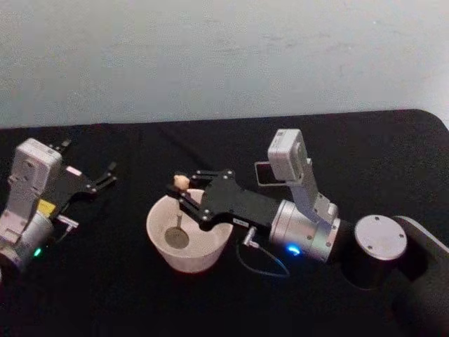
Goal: Pick up the stirring spoon with one hand, stir inside the cup, then place it back in its original position.
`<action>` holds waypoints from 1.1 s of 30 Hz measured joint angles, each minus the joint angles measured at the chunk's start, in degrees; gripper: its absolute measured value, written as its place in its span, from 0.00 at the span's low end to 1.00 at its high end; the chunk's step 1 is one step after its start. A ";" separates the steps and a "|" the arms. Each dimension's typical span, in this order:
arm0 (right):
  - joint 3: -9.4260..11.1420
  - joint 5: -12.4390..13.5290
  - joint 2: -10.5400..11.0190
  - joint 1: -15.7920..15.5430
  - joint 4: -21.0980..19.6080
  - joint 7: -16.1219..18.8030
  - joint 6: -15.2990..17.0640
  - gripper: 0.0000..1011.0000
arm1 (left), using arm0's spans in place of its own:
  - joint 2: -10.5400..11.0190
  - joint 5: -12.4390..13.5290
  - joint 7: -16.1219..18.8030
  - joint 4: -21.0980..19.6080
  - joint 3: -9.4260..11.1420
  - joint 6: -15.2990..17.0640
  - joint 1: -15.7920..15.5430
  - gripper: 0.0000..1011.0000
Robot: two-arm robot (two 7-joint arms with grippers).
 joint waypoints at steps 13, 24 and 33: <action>1.29 -1.35 -1.11 1.77 3.25 -2.06 -0.87 0.21 | 0.00 0.00 0.00 0.00 0.00 0.00 0.00 0.99; 2.91 -1.60 1.15 0.36 1.54 -2.18 -0.70 0.21 | 0.00 0.00 0.00 0.00 0.00 0.00 0.00 0.99; 3.13 -0.82 3.09 -1.76 -1.42 -0.94 0.04 0.21 | 0.00 0.00 0.00 0.00 0.00 0.00 0.00 0.99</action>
